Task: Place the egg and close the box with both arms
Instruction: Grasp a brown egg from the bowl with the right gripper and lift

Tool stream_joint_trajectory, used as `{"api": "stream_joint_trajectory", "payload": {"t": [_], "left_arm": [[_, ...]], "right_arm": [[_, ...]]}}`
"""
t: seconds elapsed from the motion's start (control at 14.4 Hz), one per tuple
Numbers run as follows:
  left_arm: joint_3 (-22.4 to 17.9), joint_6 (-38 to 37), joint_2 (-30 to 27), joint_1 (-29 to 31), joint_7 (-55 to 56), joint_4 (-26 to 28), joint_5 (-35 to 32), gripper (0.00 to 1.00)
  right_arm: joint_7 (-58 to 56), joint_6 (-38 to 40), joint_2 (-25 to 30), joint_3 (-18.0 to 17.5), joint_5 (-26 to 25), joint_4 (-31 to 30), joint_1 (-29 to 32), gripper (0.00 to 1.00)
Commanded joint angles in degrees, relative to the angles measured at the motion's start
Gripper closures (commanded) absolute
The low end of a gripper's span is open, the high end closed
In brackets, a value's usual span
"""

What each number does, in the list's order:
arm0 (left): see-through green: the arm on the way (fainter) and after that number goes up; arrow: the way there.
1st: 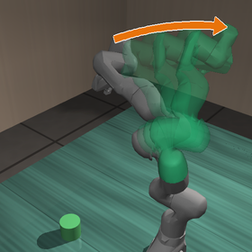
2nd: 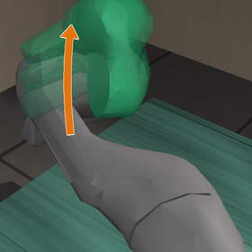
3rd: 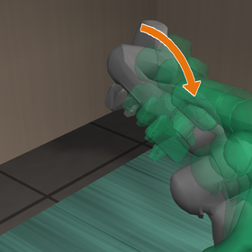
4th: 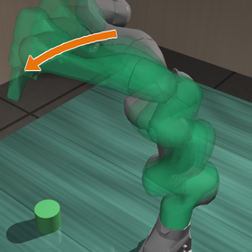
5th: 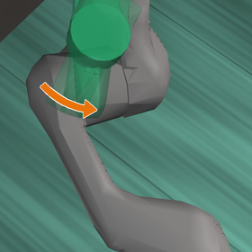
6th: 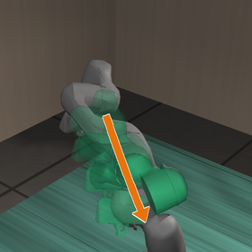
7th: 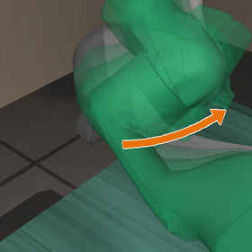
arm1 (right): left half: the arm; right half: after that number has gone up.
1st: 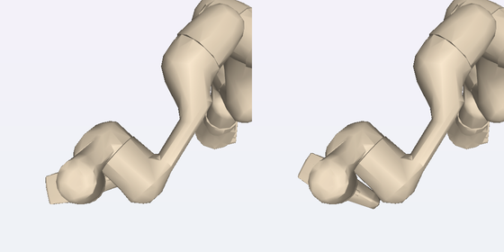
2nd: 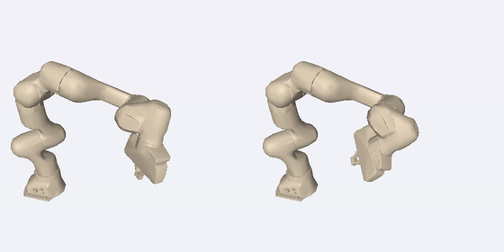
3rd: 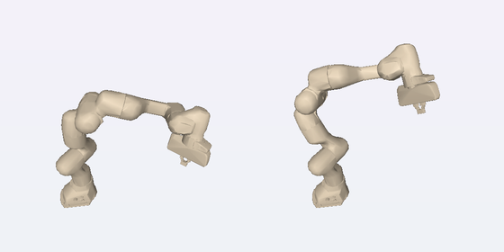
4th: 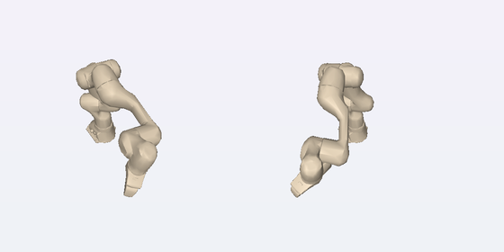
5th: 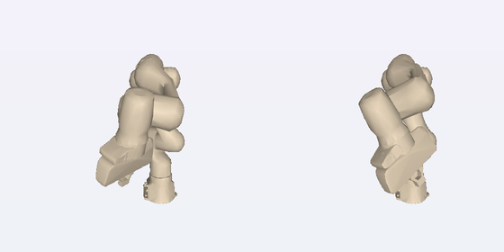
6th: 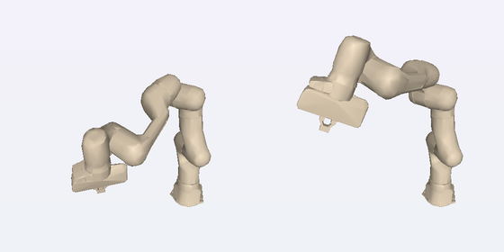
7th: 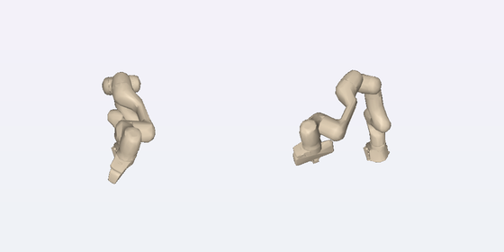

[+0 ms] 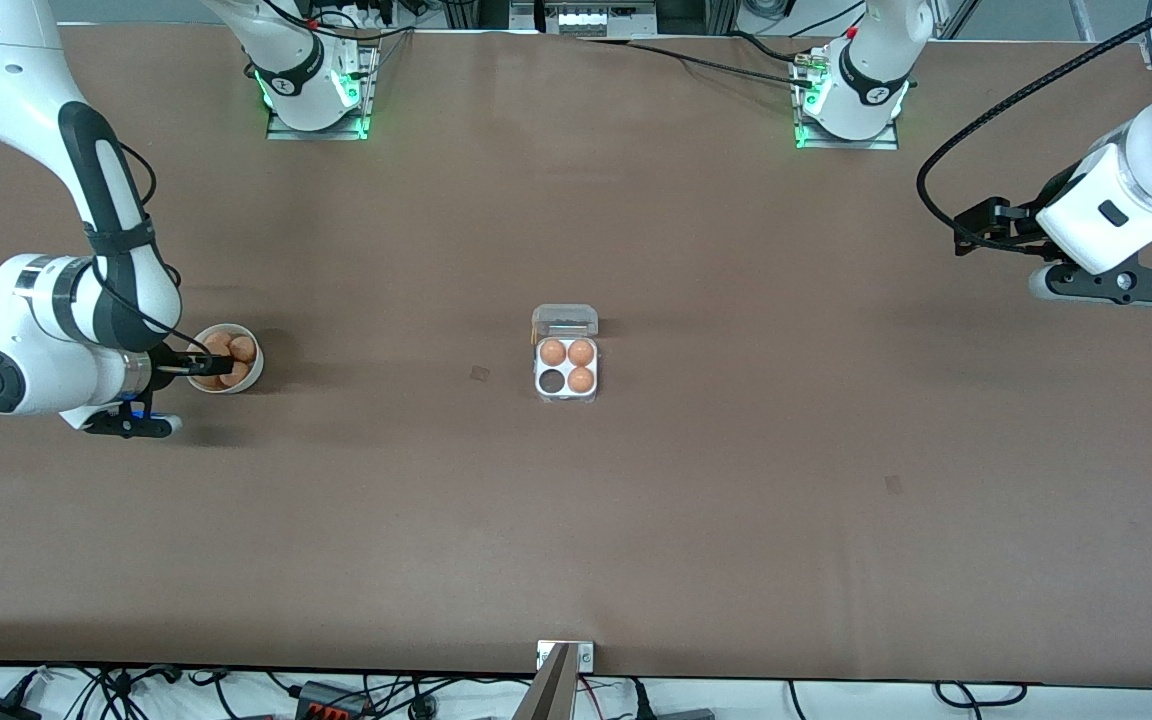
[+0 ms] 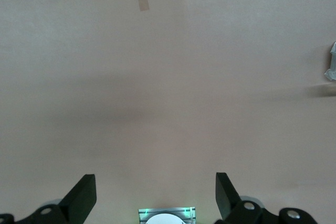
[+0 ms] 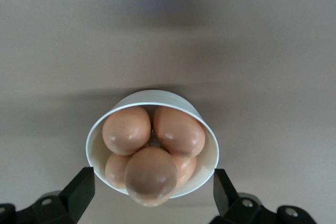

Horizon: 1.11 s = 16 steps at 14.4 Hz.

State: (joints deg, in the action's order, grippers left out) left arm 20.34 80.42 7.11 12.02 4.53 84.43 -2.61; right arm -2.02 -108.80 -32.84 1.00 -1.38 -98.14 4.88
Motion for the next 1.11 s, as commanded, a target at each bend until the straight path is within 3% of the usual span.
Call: {"api": "stream_joint_trajectory", "payload": {"t": [0.0, 0.14, 0.28, 0.56, 0.83, 1.04], "left_arm": [[0.32, -1.49, -0.26, 0.29, 0.48, -1.11, -1.52, 0.0], [0.32, -1.84, -0.26, 0.37, 0.48, -1.11, -1.52, 0.0], [0.32, -2.2, -0.17, 0.46, 0.57, -1.11, -1.52, 0.0], [0.14, -3.16, -0.08, 0.55, 0.48, -1.02, -1.43, 0.0], [0.05, -3.08, 0.01, 0.55, 0.48, -1.02, -1.34, 0.0], [-0.04, -3.86, 0.1, 0.64, -0.22, -1.02, -1.08, 0.0]], "right_arm": [[-0.53, 2.27, -0.56, -0.56, 0.67, 0.84, 0.57, 0.0], [-0.53, 2.54, -1.0, -0.56, 0.67, 0.93, 0.48, 0.03], [-0.53, 2.36, -1.35, -0.56, 0.67, 1.02, 0.57, 0.14], [-0.53, 2.45, -1.35, -0.65, 0.76, 1.19, 0.57, 0.44], [-1.14, 2.45, -1.35, -0.65, 0.59, 1.37, 0.48, 0.66], [-1.05, 2.8, -1.09, -0.74, 0.76, 1.81, 0.39, 0.67]]}}
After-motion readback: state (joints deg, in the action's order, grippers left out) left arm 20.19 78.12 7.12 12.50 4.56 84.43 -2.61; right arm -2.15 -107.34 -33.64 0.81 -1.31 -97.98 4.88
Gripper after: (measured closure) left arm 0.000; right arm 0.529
